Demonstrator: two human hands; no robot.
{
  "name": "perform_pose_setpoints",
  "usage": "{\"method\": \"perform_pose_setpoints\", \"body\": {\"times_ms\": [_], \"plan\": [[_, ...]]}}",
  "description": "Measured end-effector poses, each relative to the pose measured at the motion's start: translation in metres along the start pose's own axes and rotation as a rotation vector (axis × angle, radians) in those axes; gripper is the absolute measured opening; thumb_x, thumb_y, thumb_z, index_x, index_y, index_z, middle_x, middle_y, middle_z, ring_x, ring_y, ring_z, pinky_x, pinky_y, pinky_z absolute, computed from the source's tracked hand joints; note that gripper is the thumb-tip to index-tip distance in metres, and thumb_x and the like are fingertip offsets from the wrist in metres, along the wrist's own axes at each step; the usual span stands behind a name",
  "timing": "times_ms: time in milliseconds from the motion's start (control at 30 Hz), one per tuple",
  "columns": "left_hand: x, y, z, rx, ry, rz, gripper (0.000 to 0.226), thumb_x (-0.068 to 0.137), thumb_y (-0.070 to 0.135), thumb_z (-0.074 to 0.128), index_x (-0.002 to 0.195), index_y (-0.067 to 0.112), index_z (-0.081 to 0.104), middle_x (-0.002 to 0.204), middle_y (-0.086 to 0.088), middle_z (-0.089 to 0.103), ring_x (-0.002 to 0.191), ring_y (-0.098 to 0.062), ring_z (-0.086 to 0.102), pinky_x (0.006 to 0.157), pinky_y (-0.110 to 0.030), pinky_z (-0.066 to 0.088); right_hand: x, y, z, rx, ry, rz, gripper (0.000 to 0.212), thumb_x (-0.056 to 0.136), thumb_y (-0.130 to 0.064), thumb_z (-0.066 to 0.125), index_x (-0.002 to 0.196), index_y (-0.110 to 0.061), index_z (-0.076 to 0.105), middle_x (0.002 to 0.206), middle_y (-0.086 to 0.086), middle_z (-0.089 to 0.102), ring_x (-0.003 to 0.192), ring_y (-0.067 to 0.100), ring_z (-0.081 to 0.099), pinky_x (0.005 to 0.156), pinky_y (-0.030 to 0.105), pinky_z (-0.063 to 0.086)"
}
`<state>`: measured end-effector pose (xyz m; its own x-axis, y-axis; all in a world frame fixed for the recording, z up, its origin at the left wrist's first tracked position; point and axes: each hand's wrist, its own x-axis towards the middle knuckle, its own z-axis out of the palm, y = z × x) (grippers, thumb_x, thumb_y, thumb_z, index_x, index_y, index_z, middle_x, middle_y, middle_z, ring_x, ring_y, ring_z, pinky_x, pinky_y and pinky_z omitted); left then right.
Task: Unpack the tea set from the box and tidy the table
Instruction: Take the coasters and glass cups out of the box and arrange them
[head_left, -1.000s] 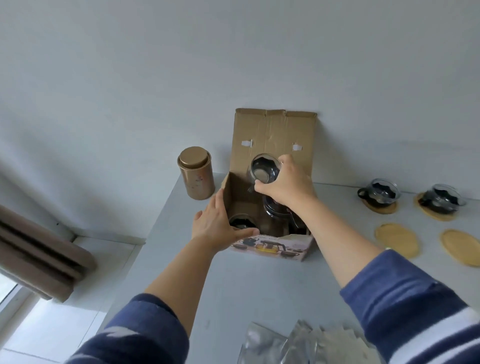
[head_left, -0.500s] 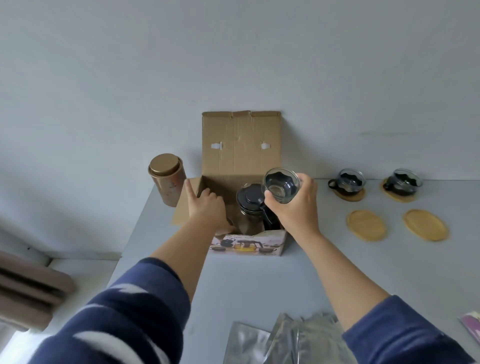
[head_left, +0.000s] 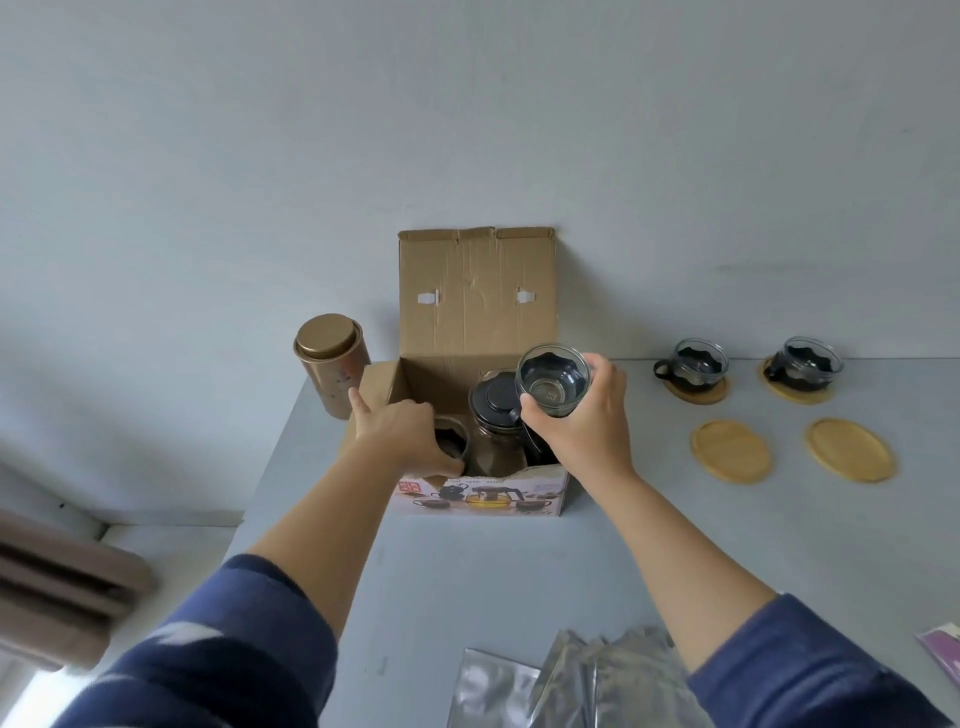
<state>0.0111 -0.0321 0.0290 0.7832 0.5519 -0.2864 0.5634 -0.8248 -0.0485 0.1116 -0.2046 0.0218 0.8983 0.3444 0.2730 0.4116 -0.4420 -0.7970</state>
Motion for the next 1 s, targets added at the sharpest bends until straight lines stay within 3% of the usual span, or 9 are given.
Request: {"method": "perform_pose_setpoints", "body": {"times_ms": [100, 200, 367, 433, 533, 633, 733, 833, 1000], "plan": [[-0.017, -0.01, -0.002, -0.247, 0.169, 0.076, 0.069, 0.063, 0.068, 0.062, 0.126, 0.04, 0.051, 0.119, 0.012, 0.055, 0.113, -0.015, 0.052, 0.11, -0.059, 0.025, -0.001, 0.0, -0.002, 0.014, -0.003, 0.008, 0.077, 0.07, -0.038, 0.079, 0.13, -0.011, 0.039, 0.128, 0.005, 0.041, 0.098, 0.009, 0.045, 0.072, 0.022, 0.039], [-0.034, -0.015, -0.005, -0.534, 0.311, 0.151, 0.087, 0.065, 0.054, 0.072, 0.142, 0.033, 0.039, 0.134, 0.01, 0.046, 0.118, -0.015, 0.05, 0.102, -0.038, 0.046, -0.002, -0.002, -0.006, 0.065, 0.009, 0.014, 0.075, 0.071, -0.035, 0.08, 0.13, -0.01, 0.04, 0.128, 0.007, 0.042, 0.097, 0.005, 0.04, 0.075, 0.02, 0.038], [-0.047, 0.004, -0.016, -0.726, 0.462, 0.249, 0.081, 0.065, 0.039, 0.082, 0.136, 0.023, 0.046, 0.118, 0.013, 0.052, 0.109, -0.002, 0.046, 0.094, -0.016, 0.039, -0.003, 0.005, -0.02, 0.11, 0.066, 0.045, 0.073, 0.071, -0.032, 0.08, 0.128, -0.008, 0.041, 0.127, 0.007, 0.042, 0.098, 0.004, 0.041, 0.078, 0.017, 0.035], [-0.047, 0.022, -0.026, -0.737, 0.463, 0.289, 0.079, 0.066, 0.038, 0.083, 0.135, 0.023, 0.047, 0.123, 0.012, 0.057, 0.112, -0.003, 0.049, 0.097, -0.019, 0.04, -0.001, 0.013, -0.032, 0.114, 0.109, 0.069, 0.073, 0.071, -0.032, 0.08, 0.127, -0.008, 0.042, 0.127, 0.007, 0.043, 0.101, 0.007, 0.043, 0.076, 0.012, 0.033], [-0.042, 0.059, -0.036, -0.761, 0.406, 0.367, 0.082, 0.065, 0.047, 0.08, 0.137, 0.027, 0.045, 0.131, 0.009, 0.056, 0.119, -0.011, 0.053, 0.105, -0.032, 0.043, 0.004, 0.034, -0.059, 0.107, 0.18, 0.111, 0.072, 0.07, -0.03, 0.081, 0.126, -0.007, 0.043, 0.127, 0.008, 0.044, 0.11, 0.016, 0.049, 0.074, 0.012, 0.032], [-0.035, 0.106, -0.038, -0.744, 0.388, 0.403, 0.083, 0.061, 0.058, 0.071, 0.135, 0.033, 0.045, 0.128, 0.012, 0.053, 0.117, -0.013, 0.053, 0.104, -0.047, 0.044, 0.011, 0.061, -0.096, 0.096, 0.247, 0.148, 0.073, 0.069, -0.029, 0.082, 0.126, -0.006, 0.043, 0.128, 0.009, 0.044, 0.112, 0.011, 0.045, 0.078, 0.01, 0.031], [-0.026, 0.159, -0.031, -0.783, 0.364, 0.442, 0.083, 0.061, 0.052, 0.073, 0.136, 0.028, 0.047, 0.124, 0.01, 0.052, 0.12, -0.014, 0.049, 0.104, -0.039, 0.044, 0.018, 0.094, -0.136, 0.081, 0.283, 0.186, 0.071, 0.068, -0.028, 0.082, 0.124, -0.006, 0.043, 0.128, 0.008, 0.042, 0.114, 0.009, 0.041, 0.077, 0.01, 0.03], [-0.016, 0.213, -0.017, -0.802, 0.301, 0.462, 0.082, 0.066, 0.04, 0.08, 0.139, 0.023, 0.046, 0.127, 0.005, 0.05, 0.123, -0.015, 0.044, 0.101, -0.024, 0.037, 0.023, 0.135, -0.172, 0.04, 0.323, 0.219, 0.071, 0.068, -0.029, 0.083, 0.122, -0.006, 0.043, 0.123, 0.007, 0.046, 0.114, 0.017, 0.048, 0.075, 0.01, 0.031], [0.006, 0.287, 0.017, -0.856, 0.189, 0.394, 0.081, 0.066, 0.036, 0.082, 0.138, 0.023, 0.046, 0.122, 0.009, 0.048, 0.124, -0.016, 0.043, 0.103, -0.026, 0.039, 0.033, 0.205, -0.209, -0.033, 0.278, 0.395, 0.072, 0.07, -0.042, 0.079, 0.12, -0.013, 0.037, 0.106, -0.005, 0.051, 0.101, 0.027, 0.059, 0.073, 0.029, 0.042]]}}
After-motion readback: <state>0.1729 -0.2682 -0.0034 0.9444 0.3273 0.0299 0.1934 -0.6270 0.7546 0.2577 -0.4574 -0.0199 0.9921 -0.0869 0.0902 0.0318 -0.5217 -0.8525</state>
